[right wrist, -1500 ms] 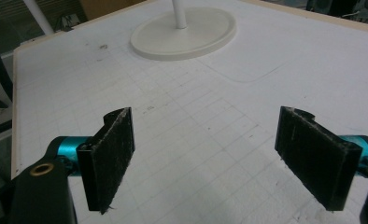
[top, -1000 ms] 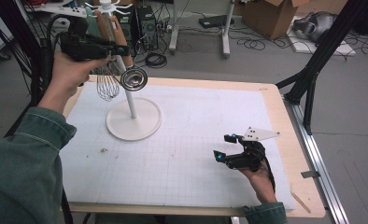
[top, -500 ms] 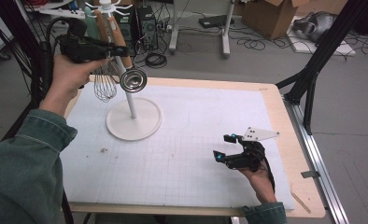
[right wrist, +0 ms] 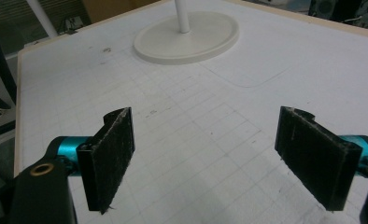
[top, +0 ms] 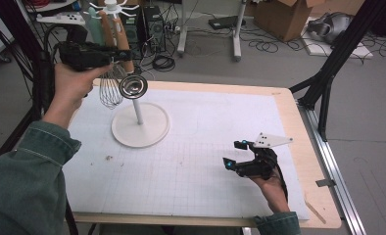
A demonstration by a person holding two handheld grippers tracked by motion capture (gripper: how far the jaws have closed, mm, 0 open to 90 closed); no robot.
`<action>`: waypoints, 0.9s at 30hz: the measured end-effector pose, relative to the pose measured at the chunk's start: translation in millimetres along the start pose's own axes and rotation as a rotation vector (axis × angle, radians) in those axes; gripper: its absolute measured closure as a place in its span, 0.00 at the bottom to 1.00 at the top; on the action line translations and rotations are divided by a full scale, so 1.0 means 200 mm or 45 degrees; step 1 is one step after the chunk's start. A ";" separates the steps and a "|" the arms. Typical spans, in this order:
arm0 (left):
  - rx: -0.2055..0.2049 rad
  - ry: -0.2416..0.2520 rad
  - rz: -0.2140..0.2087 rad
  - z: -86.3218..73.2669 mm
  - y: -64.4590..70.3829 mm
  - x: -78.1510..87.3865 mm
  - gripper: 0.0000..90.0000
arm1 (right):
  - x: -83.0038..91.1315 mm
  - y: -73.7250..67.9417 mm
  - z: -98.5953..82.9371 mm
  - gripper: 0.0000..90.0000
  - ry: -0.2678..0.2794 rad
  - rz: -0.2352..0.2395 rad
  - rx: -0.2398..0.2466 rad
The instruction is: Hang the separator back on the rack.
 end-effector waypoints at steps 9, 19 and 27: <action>-0.019 0.025 0.043 -0.01 0.02 0.03 0.76 | -0.01 0.00 0.01 0.21 -0.001 0.003 -0.001; -0.036 0.043 0.078 -0.02 0.03 0.06 0.74 | -0.01 0.00 0.01 0.21 0.003 0.005 -0.003; -0.032 0.055 0.086 -0.03 0.04 0.07 0.74 | -0.01 0.00 0.02 0.21 0.004 0.006 0.002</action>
Point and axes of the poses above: each handheld gripper's, and its own axes: x roughly backward along the jaws, z roughly out of its top, y roughly to its right, the point moved 3 cm from there along -x, roughly forward along the jaws, and after that the axes turned 7 degrees about z, right-handed, at the moved point
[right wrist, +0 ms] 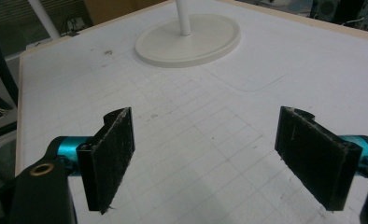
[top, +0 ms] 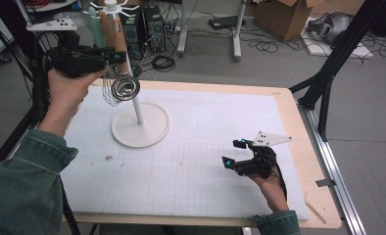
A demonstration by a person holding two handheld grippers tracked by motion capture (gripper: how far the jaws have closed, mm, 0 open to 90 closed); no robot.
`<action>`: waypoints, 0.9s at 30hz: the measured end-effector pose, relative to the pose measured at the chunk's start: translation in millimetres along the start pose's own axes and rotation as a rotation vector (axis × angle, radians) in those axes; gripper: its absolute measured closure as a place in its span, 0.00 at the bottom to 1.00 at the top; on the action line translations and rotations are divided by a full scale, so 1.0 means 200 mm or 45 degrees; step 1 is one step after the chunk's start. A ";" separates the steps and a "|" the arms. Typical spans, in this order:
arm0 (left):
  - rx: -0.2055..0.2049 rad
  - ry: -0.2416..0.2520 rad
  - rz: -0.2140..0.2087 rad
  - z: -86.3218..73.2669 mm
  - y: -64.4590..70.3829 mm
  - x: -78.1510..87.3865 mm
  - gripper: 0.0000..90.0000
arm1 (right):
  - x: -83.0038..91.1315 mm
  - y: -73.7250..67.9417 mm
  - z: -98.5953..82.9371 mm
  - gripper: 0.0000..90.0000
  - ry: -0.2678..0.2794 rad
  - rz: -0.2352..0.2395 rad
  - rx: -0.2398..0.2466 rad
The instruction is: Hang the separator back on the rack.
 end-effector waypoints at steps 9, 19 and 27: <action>-0.020 0.003 0.001 0.00 0.00 0.03 0.71 | 0.00 0.00 0.01 0.21 0.004 0.002 0.002; -0.077 -0.032 0.011 -0.03 0.01 0.07 0.65 | 0.02 0.02 0.00 0.21 0.004 -0.025 -0.018; -0.102 -0.065 0.008 -0.10 0.00 0.11 0.57 | 0.03 0.03 0.00 0.21 0.016 -0.052 -0.008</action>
Point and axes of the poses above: each handheld gripper's, and its own axes: x roughly backward along the jaws, z roughly out of its top, y roughly to its right, the point moved 3 cm from there along -x, roughly forward along the jaws, and after that the axes turned 7 degrees about z, right-handed, at the moved point
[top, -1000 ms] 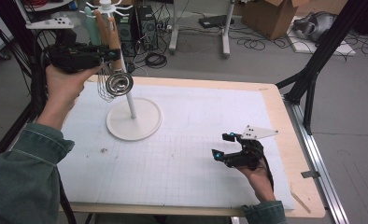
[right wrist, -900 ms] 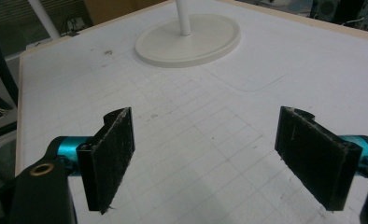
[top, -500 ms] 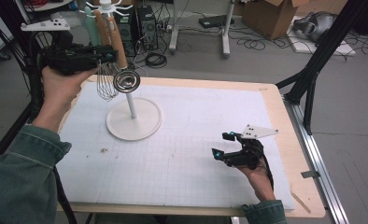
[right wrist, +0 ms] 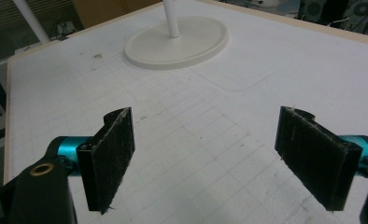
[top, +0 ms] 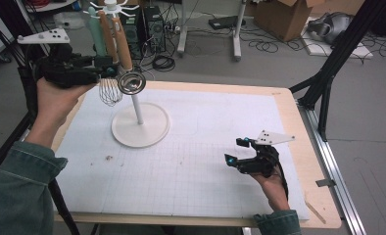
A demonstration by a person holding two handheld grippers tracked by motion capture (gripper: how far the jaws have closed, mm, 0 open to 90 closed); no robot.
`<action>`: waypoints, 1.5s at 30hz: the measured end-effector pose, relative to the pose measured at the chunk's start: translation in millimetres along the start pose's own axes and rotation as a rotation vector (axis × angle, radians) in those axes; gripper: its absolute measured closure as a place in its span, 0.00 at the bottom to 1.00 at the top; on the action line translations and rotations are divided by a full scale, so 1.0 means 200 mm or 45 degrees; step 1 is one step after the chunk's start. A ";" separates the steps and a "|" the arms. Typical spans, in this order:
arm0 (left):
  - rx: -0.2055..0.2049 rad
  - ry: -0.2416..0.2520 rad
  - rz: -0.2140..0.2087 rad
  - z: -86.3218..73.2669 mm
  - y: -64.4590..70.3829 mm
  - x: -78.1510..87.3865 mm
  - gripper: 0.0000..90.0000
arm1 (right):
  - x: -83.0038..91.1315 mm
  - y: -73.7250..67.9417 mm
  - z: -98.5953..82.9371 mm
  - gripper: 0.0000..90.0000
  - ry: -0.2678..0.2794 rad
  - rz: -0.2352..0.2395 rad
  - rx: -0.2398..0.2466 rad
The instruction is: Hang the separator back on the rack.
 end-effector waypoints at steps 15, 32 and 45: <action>-0.009 -0.062 0.001 -0.19 0.01 0.06 0.41 | 0.00 0.00 0.00 0.18 0.006 -0.045 -0.017; 0.016 -0.105 0.006 -0.46 0.03 0.05 0.19 | 0.00 0.03 -0.01 0.12 -0.003 -0.087 -0.045; 0.020 -0.130 0.010 -0.67 0.08 0.04 0.07 | 0.00 0.06 -0.02 0.00 -0.048 -0.113 -0.060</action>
Point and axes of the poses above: each handheld gripper's, and its own axes: x roughly backward along the jaws, z roughly out of its top, y roughly to its right, the point moved 3 cm from there along -x, roughly forward along the jaws, and after that the axes turned 7 degrees about z, right-handed, at the moved point
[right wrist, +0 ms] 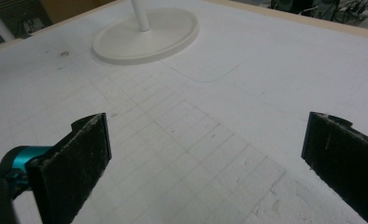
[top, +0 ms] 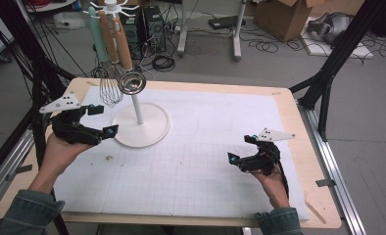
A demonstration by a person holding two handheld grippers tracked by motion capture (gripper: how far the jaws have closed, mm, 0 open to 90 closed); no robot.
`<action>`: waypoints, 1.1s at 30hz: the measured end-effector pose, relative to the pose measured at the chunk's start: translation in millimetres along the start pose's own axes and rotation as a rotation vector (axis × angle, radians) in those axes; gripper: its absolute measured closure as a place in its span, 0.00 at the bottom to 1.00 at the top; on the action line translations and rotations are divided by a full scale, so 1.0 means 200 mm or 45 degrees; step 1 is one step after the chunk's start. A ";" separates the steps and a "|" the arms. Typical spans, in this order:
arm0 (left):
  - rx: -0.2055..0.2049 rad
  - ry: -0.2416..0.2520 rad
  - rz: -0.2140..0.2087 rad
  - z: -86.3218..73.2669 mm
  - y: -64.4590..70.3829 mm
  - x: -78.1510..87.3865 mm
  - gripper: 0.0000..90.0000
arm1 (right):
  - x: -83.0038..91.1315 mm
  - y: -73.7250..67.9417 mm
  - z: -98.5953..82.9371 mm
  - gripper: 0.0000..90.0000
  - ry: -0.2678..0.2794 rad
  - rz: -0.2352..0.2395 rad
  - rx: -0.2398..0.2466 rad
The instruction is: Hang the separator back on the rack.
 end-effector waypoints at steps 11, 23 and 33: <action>0.015 -0.025 0.018 -0.17 0.03 -0.01 0.02 | -0.01 0.01 -0.01 0.00 -0.017 0.000 -0.013; 0.016 -0.033 0.033 -0.29 0.06 -0.02 0.02 | 0.00 0.01 -0.04 0.00 -0.030 -0.010 -0.015; 0.017 -0.045 0.058 -0.38 0.08 -0.02 0.02 | 0.01 0.01 -0.07 0.00 -0.026 -0.020 -0.025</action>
Point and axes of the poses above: each handheld gripper's, and its own axes: x roughly backward along the jaws, z roughly out of its top, y roughly to its right, the point moved 3 cm from there along -x, roughly forward along the jaws, and after that the axes turned 7 degrees about z, right-handed, at the moved point
